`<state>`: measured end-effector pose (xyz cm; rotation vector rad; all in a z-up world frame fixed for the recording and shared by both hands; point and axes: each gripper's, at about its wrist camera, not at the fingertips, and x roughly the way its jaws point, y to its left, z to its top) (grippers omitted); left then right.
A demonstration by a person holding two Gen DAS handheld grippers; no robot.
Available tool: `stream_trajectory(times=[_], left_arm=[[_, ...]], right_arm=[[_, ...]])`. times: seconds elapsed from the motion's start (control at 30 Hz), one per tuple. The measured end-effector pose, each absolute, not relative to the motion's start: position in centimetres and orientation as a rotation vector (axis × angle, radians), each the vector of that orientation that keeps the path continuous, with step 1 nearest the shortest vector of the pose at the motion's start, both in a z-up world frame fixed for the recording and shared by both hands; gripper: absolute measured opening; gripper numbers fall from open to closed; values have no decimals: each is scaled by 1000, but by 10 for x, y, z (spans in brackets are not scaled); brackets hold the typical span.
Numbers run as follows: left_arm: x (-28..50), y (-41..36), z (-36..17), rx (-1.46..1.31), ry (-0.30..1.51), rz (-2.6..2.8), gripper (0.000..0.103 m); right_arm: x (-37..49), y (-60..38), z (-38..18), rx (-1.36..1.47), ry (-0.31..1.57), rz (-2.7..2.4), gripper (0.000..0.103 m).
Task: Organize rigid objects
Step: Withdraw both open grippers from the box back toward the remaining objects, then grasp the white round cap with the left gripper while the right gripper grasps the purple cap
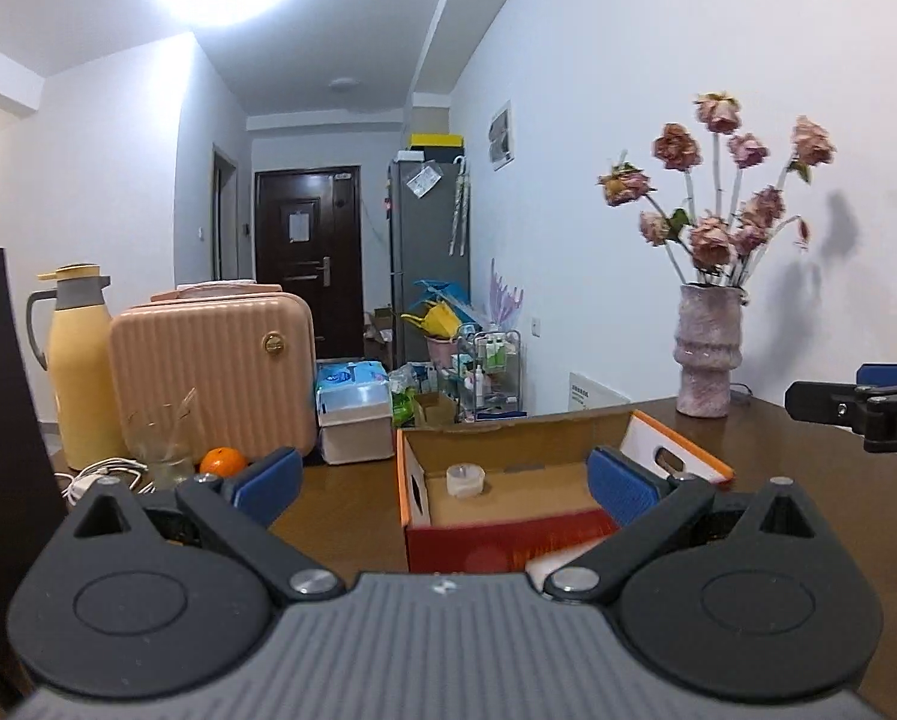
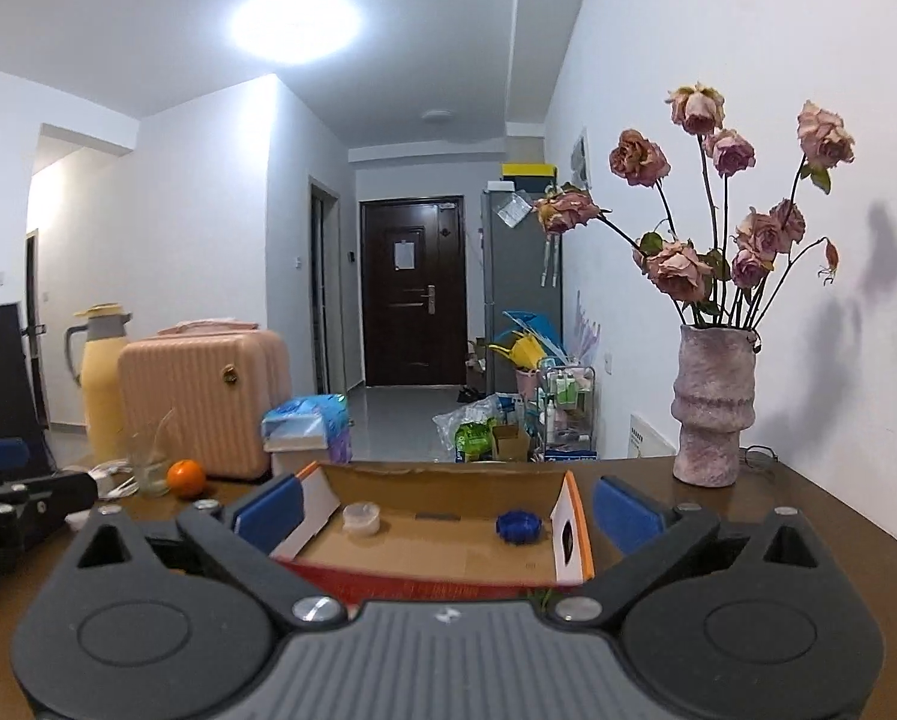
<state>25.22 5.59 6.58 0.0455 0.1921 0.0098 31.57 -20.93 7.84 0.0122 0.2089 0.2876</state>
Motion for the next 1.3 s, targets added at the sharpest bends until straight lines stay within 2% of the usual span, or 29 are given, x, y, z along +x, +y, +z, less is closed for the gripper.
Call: stream_trajectory(times=[0.5,0.87,1.13,1.3], left_arm=[[102,70,5,126,41,30,103],[102,76,-13,82,88,39,103],[112,68,-24,87,144,32,103],[116,59,-29,100,170,34,103]], right_arm=[[182,-211,27,69,180,270,103],[148,-192,-8,41,193,233,103],[155,-203,-16,63,206,215,103],[166,-215,-26,98,275,167,103]])
